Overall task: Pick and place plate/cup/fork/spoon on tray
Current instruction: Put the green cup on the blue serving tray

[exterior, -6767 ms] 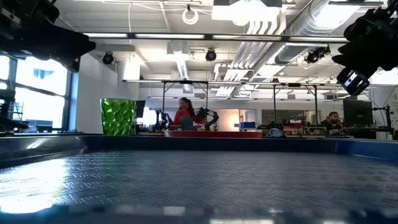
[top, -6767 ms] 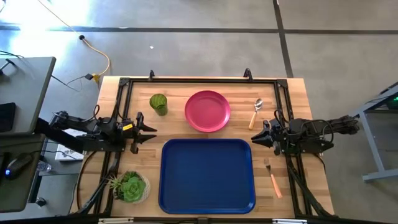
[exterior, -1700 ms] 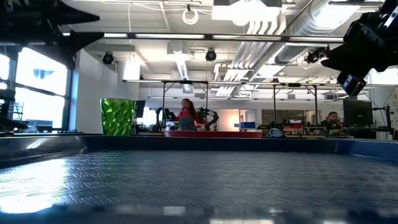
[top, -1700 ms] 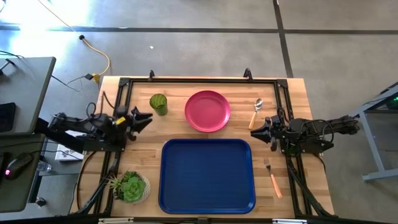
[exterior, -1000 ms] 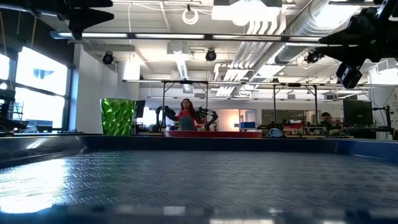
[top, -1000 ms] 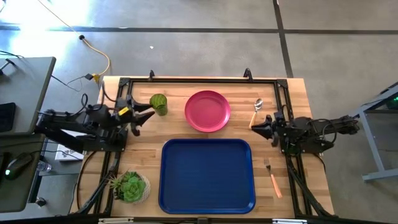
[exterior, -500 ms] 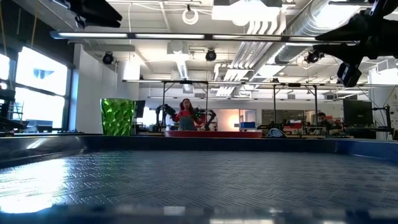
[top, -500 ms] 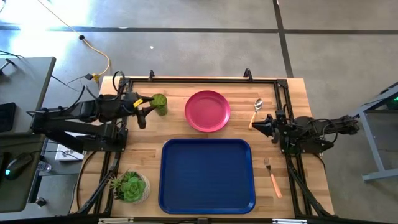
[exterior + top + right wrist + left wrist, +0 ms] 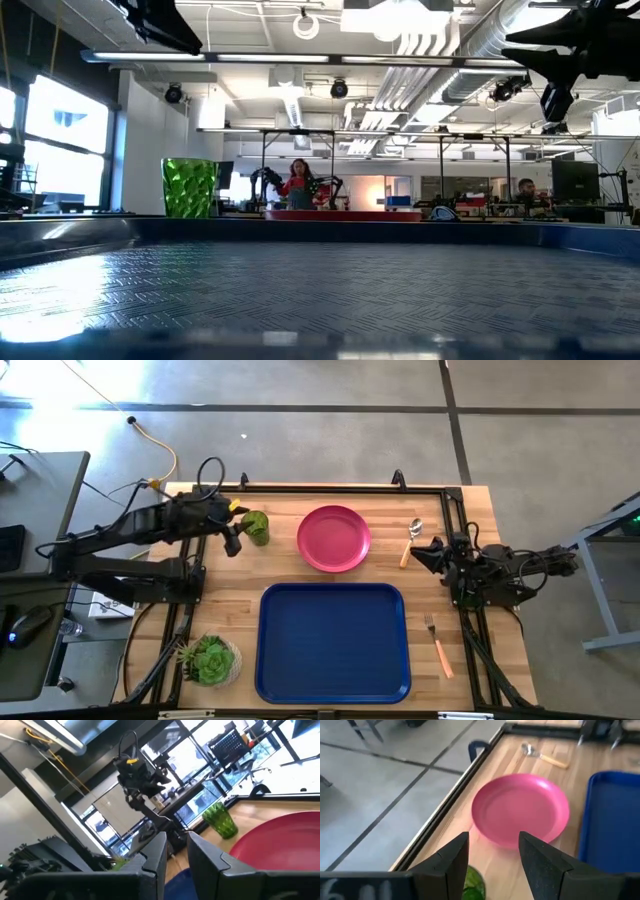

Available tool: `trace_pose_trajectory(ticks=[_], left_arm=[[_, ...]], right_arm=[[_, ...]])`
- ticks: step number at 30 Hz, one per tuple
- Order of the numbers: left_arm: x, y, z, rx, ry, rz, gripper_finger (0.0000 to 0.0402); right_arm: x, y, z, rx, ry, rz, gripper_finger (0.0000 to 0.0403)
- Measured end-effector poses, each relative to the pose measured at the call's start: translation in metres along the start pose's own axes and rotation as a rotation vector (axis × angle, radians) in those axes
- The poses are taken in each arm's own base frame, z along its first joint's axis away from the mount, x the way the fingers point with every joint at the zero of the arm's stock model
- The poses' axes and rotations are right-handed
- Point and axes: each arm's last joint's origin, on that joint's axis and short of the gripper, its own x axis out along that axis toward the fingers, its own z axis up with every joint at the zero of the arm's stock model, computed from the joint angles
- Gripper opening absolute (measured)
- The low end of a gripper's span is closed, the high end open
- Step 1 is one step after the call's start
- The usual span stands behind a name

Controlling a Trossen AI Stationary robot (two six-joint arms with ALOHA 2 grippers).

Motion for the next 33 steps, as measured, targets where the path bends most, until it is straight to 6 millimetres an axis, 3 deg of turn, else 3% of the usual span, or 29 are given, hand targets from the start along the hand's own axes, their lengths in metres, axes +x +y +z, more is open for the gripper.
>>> trace_pose_trajectory(ticks=[20,33], left_arm=[[0.084,0.008,-0.022,0.127,0.445,-0.015,0.0161],[0.116,0.007,-0.035,0.129,0.581,-0.049,0.0161]], right_arm=[[0.0,0.0,0.001,0.002,-0.012,-0.012,0.0066],[0.0,-0.001,-0.001,-0.004,-0.001,-0.019,0.0066]])
